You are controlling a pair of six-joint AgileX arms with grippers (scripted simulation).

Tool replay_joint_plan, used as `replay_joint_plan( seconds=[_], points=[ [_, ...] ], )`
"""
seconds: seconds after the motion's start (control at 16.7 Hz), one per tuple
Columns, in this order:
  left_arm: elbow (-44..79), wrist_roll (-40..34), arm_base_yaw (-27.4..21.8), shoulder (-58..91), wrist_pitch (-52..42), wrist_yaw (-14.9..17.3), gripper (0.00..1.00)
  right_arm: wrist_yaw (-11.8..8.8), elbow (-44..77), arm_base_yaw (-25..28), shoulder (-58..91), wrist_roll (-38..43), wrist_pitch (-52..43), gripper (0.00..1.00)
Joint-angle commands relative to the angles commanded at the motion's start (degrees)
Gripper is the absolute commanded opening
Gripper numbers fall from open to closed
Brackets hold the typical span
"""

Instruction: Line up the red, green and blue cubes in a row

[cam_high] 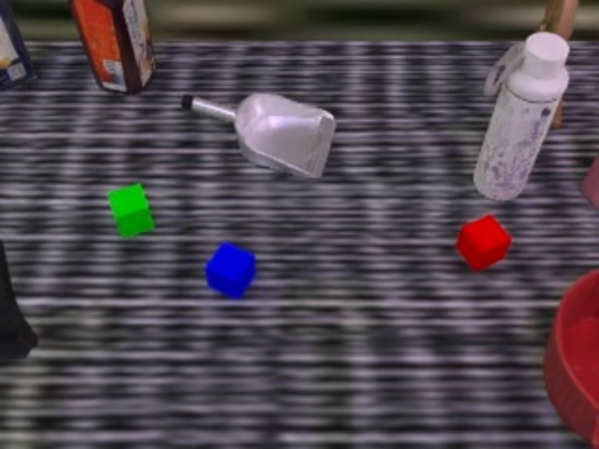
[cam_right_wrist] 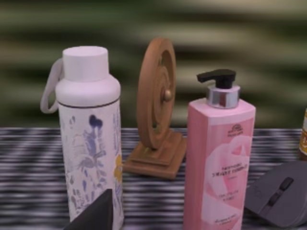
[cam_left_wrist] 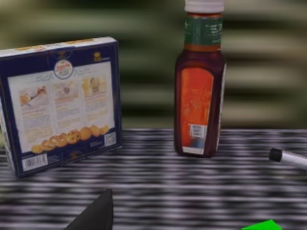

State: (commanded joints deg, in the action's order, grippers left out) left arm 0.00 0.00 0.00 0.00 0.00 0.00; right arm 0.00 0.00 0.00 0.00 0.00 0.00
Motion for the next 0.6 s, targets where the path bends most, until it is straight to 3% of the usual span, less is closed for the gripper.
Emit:
replay_joint_plan(
  seconds=[0.3, 0.6],
  points=[
    [0.0, 0.0, 0.0, 0.0, 0.0, 0.0, 1.0, -0.2, 3.5, 0.9, 3.5, -0.3, -2.4, 1.0],
    [0.0, 0.0, 0.0, 0.0, 0.0, 0.0, 1.0, -0.3, 20.1, 4.0, 21.6, -1.5, -13.1, 1.0]
  ],
)
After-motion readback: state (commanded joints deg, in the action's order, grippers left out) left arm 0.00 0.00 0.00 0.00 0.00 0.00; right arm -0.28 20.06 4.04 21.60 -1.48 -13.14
